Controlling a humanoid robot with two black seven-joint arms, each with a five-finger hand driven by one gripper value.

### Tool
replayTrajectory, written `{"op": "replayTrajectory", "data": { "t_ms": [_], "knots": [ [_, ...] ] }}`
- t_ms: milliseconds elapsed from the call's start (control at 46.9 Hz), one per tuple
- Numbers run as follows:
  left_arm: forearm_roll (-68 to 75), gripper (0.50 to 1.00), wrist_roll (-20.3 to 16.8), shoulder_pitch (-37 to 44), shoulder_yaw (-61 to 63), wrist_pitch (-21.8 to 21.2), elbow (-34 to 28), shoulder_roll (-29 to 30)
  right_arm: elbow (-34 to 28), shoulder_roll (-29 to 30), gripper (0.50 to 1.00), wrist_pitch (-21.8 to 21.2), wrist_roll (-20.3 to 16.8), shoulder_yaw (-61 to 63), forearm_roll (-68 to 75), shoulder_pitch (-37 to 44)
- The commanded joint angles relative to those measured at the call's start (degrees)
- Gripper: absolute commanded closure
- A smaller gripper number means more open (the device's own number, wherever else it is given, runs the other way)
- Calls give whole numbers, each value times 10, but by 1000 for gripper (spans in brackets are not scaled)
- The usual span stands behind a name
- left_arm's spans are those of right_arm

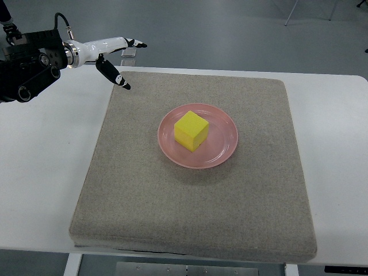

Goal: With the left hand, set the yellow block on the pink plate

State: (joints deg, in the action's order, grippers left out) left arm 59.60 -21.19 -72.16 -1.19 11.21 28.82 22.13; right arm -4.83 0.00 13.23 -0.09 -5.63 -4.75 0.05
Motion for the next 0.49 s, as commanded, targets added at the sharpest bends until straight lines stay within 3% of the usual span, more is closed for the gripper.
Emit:
{"op": "replayTrajectory", "data": {
  "t_ms": [0, 363, 470],
  "knots": [
    [-49, 508, 1, 5, -1, 0, -10, -1, 0, 0, 576, 0, 0, 0, 0, 0],
    [-337, 508, 7, 44, 0, -47, -77, -29, 0, 0, 576, 0, 0, 0, 0, 0],
    [-432, 508, 46, 48, 0, -49, -98, -35, 0, 0, 576, 0, 0, 0, 0, 0]
  ]
}}
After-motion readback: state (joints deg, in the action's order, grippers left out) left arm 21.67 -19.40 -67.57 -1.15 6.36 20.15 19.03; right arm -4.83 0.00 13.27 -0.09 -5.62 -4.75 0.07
